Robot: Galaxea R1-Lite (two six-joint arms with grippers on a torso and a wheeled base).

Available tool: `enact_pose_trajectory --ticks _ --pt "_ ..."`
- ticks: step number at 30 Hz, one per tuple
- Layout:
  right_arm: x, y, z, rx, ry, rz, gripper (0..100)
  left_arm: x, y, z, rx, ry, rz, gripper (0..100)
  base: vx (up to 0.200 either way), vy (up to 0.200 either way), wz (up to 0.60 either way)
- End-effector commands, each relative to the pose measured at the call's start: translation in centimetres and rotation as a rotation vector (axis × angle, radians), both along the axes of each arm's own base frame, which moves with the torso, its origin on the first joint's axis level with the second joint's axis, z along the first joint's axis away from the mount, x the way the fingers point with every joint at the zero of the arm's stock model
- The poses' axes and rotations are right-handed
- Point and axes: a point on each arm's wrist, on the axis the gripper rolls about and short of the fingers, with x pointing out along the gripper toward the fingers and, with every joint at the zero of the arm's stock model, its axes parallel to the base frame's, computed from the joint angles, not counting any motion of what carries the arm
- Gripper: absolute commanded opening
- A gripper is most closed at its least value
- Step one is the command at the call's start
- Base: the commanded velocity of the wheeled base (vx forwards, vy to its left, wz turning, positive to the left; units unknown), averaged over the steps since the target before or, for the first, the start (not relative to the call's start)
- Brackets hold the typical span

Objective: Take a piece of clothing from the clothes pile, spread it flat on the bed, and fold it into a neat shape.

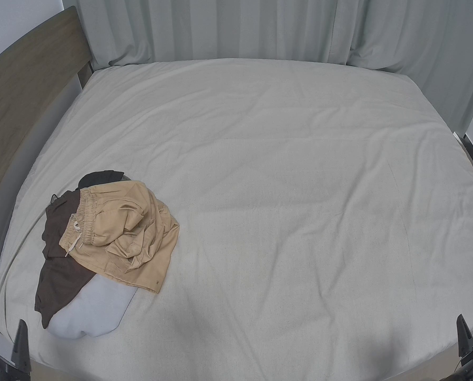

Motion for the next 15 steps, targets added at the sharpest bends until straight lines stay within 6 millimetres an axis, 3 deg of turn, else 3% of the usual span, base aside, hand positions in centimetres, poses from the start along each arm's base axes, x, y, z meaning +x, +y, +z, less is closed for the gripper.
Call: enact_pose_trajectory --ticks 1,10,15 --pt "0.0 0.0 -0.5 -0.002 0.001 0.001 100 -0.4 0.0 1.4 -0.001 -0.037 0.008 100 0.0 0.0 0.0" --pt "0.0 0.0 -0.5 -0.002 0.001 0.003 100 0.7 0.0 1.8 -0.032 0.06 -0.072 100 0.0 0.0 0.0" --pt "0.0 0.0 -0.5 -0.003 0.001 0.003 100 1.3 0.1 3.2 -0.06 0.089 -0.139 100 0.0 0.0 0.0"
